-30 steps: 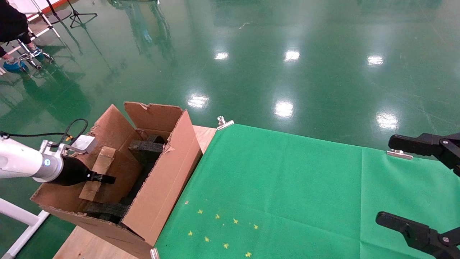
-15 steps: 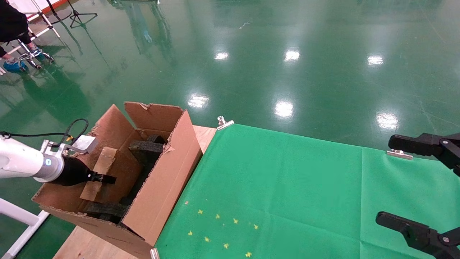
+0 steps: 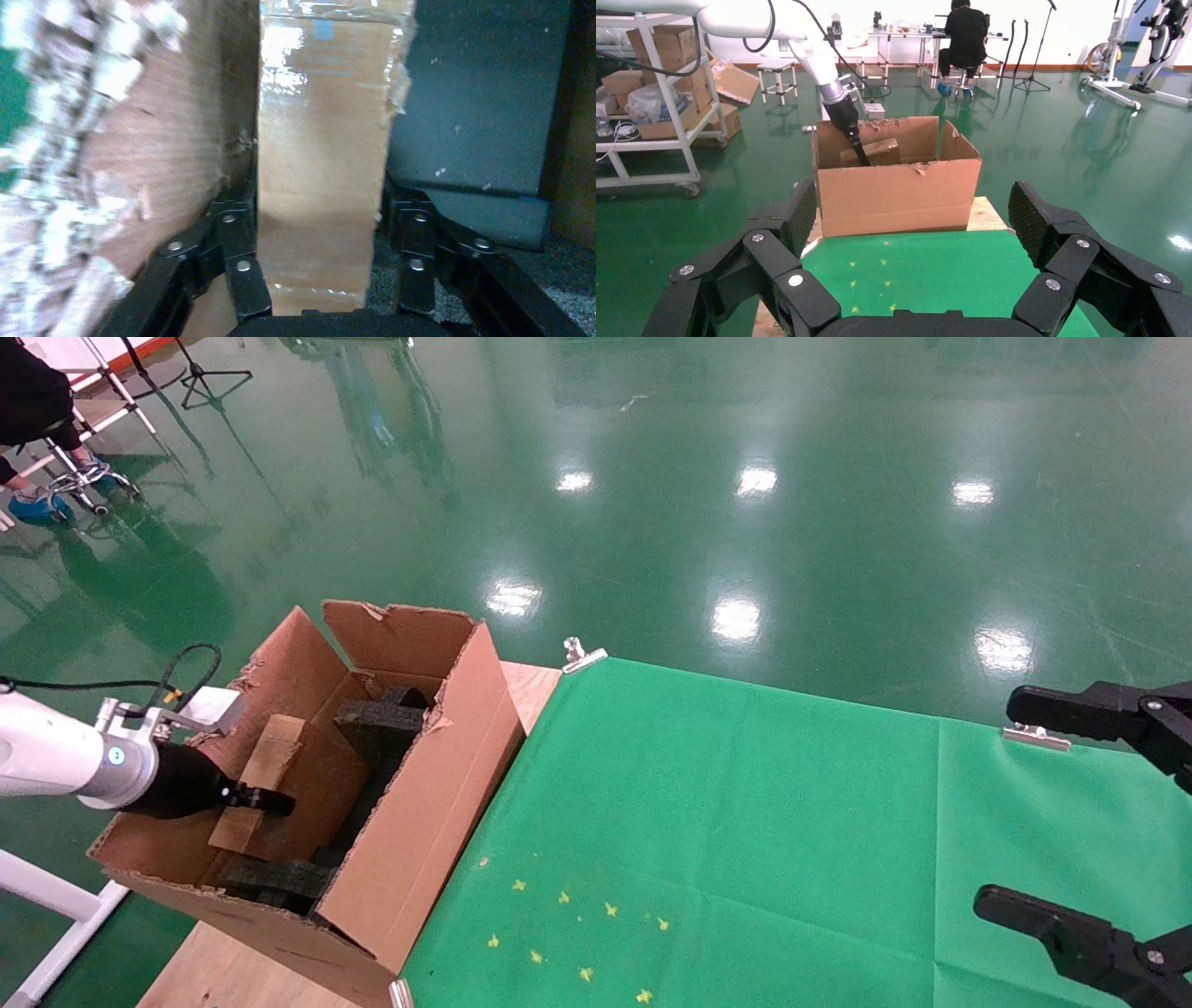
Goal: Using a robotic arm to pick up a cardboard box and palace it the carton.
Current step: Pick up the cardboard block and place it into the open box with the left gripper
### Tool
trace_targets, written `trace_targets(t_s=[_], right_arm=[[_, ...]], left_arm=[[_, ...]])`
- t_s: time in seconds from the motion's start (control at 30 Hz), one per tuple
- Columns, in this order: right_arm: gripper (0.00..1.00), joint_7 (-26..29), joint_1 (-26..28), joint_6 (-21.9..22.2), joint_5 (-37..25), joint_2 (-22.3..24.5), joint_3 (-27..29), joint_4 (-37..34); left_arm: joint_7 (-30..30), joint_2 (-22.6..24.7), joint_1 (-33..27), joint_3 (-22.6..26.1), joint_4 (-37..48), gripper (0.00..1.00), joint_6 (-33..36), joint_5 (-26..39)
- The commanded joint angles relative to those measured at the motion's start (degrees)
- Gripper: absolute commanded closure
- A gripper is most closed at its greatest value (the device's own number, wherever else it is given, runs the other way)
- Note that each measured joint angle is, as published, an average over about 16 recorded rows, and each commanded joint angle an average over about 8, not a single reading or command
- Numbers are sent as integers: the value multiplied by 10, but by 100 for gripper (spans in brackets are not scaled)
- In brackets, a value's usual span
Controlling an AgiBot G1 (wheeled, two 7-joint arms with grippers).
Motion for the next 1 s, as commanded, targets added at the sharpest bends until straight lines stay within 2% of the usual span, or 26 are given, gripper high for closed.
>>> trace_targets(t_s=[0.03,0.53,0.8,1.0], right_arm=[[0,0,0,0,0,0,0,0],[0,0,0,0,0,0,0,0],[0,0,0,0,0,0,0,0],[0,0,0,0,0,0,0,0]], left_arm=[[0,-1,-2,0,0,0,1,0],[4,-20,-48,-20,-24,0,19,-28],[-15,-39,-107,-56,-56,0,62,-81],[-62,-45,-139,-108,-60,0,139,-161]])
